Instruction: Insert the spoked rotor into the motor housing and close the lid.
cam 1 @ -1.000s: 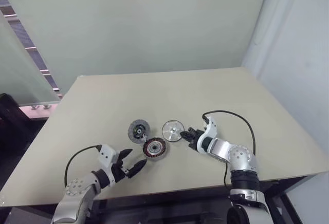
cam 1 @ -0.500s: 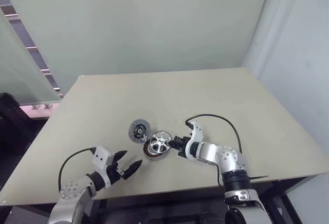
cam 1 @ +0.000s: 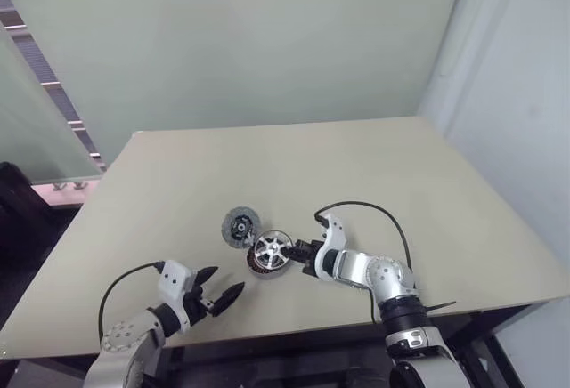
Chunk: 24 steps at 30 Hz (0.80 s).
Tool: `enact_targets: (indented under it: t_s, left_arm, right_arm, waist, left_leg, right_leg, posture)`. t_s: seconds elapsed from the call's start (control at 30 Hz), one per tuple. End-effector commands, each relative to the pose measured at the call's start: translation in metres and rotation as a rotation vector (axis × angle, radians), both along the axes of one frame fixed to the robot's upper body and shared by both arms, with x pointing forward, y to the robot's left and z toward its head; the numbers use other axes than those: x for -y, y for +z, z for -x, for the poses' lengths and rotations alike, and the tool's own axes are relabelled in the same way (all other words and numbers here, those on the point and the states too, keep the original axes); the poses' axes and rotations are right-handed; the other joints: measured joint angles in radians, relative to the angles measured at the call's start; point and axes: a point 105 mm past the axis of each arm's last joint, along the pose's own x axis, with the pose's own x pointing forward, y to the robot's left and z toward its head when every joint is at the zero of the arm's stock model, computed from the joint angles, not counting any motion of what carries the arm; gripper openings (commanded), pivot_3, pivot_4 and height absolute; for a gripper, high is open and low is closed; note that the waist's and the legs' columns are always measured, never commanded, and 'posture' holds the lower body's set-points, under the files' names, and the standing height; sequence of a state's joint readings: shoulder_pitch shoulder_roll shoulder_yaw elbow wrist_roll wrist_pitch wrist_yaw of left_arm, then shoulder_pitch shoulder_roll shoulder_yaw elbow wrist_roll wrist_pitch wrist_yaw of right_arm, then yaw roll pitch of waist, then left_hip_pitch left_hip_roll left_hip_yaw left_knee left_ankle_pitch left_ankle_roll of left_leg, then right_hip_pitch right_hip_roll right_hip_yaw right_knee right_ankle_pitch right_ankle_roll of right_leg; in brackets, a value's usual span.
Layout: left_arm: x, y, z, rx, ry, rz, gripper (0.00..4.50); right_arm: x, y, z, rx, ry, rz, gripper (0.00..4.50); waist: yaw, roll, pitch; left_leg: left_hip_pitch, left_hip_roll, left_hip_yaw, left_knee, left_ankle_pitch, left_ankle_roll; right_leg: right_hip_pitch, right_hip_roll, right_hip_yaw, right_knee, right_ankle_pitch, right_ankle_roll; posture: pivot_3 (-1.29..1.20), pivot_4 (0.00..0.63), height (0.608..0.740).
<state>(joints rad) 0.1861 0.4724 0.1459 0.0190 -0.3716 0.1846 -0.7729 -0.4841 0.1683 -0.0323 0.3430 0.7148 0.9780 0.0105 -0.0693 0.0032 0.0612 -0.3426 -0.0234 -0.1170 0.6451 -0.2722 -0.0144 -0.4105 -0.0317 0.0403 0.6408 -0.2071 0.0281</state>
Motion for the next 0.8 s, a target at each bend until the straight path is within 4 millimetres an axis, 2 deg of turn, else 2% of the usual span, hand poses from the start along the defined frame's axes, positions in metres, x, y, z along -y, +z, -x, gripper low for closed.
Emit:
enact_targets:
  t_s: [0.03,0.23,0.8]
  left_arm:
    - [-0.001,0.018,-0.005,0.076,-0.004,-0.002,4.50]
    - [0.000,0.018,-0.005,0.077,-0.009,-0.003,4.50]
    - [0.004,0.015,-0.005,0.070,-0.021,0.000,4.50]
  right_arm:
    - [-0.072,0.044,0.021,0.033,0.148,-0.186,0.31]
    - [-0.078,0.044,0.025,0.034,0.160,-0.191,0.31]
    - [-0.090,0.065,0.028,-0.007,0.154,-0.352,0.31]
  waist:
    - [-0.004,0.000,0.000]
    - [-0.013,0.000,0.000]
    - [-0.027,0.000,0.000]
  left_leg:
    - [0.000,0.000,0.000,0.000,0.000,0.000]
    - [0.000,0.000,0.000,-0.001,0.000,0.000]
    - [0.000,0.000,-0.001,-0.001,0.000,0.000]
  right_leg:
    - [0.000,0.000,0.000,0.000,0.000,0.000]
    - [0.000,0.000,0.000,0.000,0.000,0.000]
    - [-0.001,0.000,0.000,0.000,0.000,0.000]
  posture:
    - [0.00,0.000,0.740]
    - [0.00,0.000,0.740]
    - [0.00,0.000,0.740]
